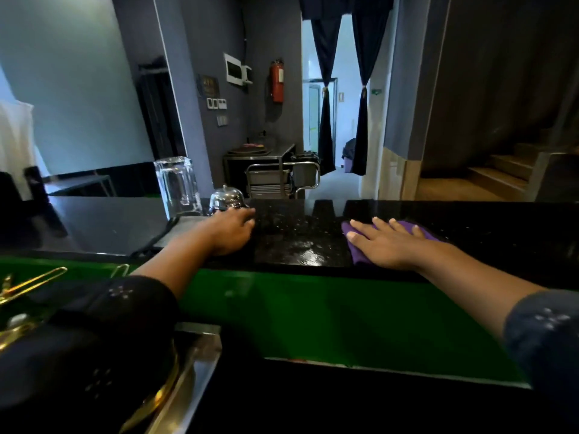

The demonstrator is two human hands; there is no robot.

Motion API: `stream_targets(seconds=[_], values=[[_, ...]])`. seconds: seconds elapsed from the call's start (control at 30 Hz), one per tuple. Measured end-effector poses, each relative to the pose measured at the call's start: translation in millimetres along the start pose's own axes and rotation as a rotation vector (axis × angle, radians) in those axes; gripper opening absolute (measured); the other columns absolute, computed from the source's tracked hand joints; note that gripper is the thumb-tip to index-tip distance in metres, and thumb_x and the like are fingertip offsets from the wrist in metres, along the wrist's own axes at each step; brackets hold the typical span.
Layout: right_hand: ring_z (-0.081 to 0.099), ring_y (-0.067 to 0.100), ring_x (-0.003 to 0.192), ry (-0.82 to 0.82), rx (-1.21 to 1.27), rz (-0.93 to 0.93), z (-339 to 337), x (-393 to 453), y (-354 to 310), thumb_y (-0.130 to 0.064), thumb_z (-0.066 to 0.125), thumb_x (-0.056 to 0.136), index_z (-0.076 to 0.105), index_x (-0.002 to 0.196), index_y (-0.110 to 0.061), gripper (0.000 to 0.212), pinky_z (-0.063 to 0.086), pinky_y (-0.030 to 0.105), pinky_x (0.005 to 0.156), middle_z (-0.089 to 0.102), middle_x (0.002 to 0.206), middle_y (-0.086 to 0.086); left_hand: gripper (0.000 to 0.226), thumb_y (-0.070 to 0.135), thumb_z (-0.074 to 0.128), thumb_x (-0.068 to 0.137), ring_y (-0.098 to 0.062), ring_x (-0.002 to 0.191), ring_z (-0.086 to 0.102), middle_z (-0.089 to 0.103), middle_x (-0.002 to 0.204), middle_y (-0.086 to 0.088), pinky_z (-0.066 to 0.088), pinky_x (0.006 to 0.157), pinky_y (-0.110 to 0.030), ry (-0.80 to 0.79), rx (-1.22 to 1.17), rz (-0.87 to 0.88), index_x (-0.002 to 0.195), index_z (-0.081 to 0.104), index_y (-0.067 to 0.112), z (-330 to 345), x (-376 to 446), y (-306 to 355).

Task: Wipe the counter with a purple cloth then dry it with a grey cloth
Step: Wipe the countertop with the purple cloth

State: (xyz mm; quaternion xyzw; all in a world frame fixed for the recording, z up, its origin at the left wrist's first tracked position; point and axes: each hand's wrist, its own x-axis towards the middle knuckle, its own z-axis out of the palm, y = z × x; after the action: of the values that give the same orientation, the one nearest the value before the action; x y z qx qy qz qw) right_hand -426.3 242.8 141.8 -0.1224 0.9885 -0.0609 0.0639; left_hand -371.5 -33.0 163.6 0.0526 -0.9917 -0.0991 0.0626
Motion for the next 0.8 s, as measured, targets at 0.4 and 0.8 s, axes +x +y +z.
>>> stream_targets(seconds=[0.4,0.8], values=[[-0.01,0.038,0.147,-0.001,-0.016,-0.054,8.1,69.4,-139.5,-0.066,0.009,0.095,0.0,0.153,-0.038,0.065,-0.009,0.065,0.111,-0.009,0.162,0.011,0.053,0.042,0.017,0.1,-0.012,0.147,0.006,0.009,0.159,0.007,0.004,0.119,-0.034,0.007,0.041,0.039,0.151,0.013,0.03,24.2,-0.5,-41.2],[-0.001,0.023,0.15,-0.02,-0.027,-0.232,6.8,32.0,-87.7,-0.064,0.008,0.095,0.004,0.149,-0.051,0.055,-0.003,0.054,0.116,-0.002,0.163,-0.006,0.053,0.04,0.015,0.101,-0.012,0.147,0.004,0.007,0.16,0.006,0.001,0.117,-0.034,0.001,0.029,0.029,0.152,0.01,0.029,22.4,-1.5,-41.1]])
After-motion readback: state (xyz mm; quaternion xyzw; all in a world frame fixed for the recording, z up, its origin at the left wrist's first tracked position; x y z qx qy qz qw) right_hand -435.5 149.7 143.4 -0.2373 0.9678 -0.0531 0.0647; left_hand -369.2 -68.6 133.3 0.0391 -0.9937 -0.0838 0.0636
